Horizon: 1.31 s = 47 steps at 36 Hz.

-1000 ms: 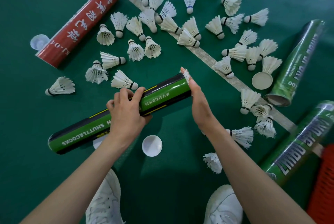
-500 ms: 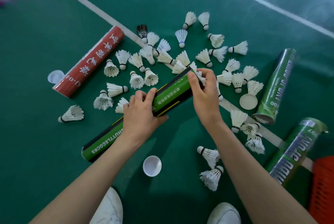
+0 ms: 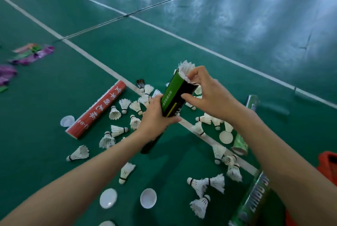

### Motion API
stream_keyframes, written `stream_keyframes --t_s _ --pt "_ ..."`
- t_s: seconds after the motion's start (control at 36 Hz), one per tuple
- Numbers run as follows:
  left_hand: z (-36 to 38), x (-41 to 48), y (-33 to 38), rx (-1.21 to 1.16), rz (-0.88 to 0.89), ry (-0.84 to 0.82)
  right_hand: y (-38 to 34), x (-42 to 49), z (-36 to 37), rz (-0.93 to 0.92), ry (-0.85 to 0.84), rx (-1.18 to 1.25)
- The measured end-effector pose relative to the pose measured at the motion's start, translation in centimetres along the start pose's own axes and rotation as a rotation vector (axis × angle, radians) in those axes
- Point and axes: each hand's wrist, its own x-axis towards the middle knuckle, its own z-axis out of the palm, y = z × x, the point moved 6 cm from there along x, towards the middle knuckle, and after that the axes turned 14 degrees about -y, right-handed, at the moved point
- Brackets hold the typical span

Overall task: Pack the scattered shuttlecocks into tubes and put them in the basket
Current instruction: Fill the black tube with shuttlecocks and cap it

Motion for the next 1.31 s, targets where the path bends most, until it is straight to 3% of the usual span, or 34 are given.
stream_keyframes --t_s 0.11,0.31,0.56,0.78,1.03,1.17,1.31 --pt "1.1 -0.9 -0.8 -0.128 -0.06 -0.093 -1.1 0.6 1.2 -0.011 -0.086 -0.159" --pt "0.8 -3.0 -3.1 -0.145 -0.211 -0.392 -1.1 0.9 5.7 0.008 -0.263 -0.426" --pt "-0.6 -4.4 -0.9 -0.582 -0.243 -0.248 -0.9 -0.7 8.1 -0.016 -0.398 -0.56" --pt "0.6 -4.0 -0.1 -0.579 -0.273 -0.275 -0.9 -0.5 8.4 0.106 -0.637 -0.547" --pt "1.3 -4.6 -0.8 -0.751 -0.189 -0.284 -0.4 0.5 9.0 0.269 -0.841 -0.432" --pt "2.0 -4.9 -1.4 -0.575 -0.067 -0.413 -0.4 0.9 8.7 0.271 -0.833 -0.388" --pt "4.0 -4.1 -3.4 -0.351 -0.105 -0.443 -0.5 0.4 7.8 0.153 -0.694 -0.368"
